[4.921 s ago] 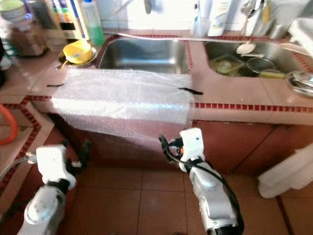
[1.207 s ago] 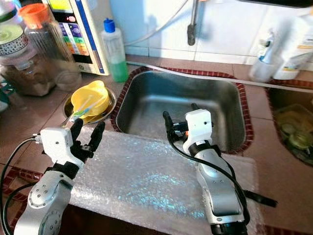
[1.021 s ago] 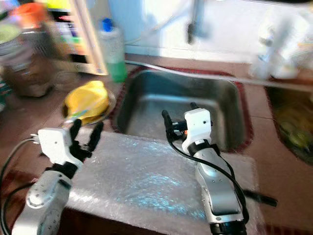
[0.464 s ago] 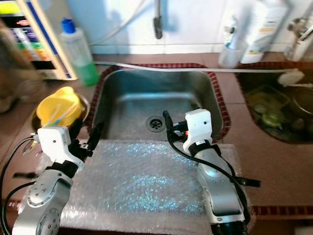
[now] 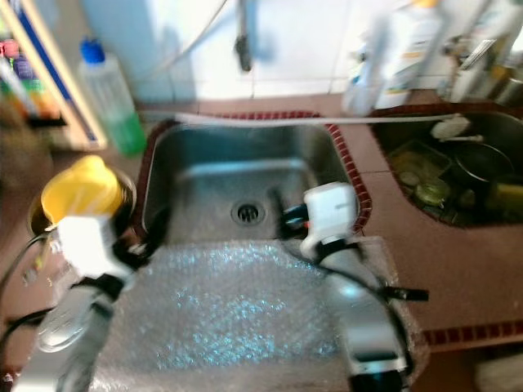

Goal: Kitchen organization

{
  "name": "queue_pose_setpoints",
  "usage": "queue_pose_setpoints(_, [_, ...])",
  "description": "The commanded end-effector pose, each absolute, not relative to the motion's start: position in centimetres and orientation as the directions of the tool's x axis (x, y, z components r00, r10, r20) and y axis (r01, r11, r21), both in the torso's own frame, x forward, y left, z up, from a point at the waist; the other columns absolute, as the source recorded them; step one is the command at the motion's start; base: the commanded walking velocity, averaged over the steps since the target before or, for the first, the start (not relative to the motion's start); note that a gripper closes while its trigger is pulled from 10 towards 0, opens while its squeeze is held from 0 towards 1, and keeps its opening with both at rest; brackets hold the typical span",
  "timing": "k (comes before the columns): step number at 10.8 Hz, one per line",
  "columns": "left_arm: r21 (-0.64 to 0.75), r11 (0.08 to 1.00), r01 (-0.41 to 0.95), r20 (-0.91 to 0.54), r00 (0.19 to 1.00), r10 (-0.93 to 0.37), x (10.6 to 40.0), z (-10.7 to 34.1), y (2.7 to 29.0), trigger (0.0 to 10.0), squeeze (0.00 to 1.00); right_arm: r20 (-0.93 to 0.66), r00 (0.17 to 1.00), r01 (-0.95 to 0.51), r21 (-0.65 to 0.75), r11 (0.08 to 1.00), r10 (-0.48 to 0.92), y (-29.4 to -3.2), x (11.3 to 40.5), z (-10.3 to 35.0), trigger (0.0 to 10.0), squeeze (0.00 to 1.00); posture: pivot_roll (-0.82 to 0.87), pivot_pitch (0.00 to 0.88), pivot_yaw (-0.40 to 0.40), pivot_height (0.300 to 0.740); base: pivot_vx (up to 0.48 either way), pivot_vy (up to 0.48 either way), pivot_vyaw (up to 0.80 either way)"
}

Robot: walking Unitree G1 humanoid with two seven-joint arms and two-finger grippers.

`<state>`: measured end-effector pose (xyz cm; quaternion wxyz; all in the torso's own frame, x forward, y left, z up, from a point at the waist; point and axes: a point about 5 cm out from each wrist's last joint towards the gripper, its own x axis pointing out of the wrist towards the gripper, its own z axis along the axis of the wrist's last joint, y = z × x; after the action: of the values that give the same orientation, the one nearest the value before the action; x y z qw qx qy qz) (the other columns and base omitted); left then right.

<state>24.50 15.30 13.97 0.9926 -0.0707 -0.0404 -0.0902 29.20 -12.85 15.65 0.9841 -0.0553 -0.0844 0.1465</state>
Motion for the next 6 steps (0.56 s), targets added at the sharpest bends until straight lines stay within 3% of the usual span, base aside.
queue_pose_setpoints(1, [-0.127, 0.972, 0.197, 0.099, 0.978, -0.186, 24.22, 14.11, 14.86, 10.0, 0.00, 0.148, 0.946, -0.268, -0.140, 0.953, 0.288, -13.27, 29.11, 15.56, 10.0, 0.00, -0.10, 0.145, 0.061, 0.740, 0.000, 0.000, 0.00])
queue_pose_setpoints(6, [-0.075, 0.989, 0.130, 0.138, 0.983, -0.119, 24.26, 14.83, 15.43, 10.0, 0.00, 0.151, 0.944, -0.272, -0.148, 0.951, 0.294, -13.26, 28.95, 15.59, 10.0, 0.00, -0.10, 0.146, 0.060, 0.740, 0.000, 0.000, 0.00])
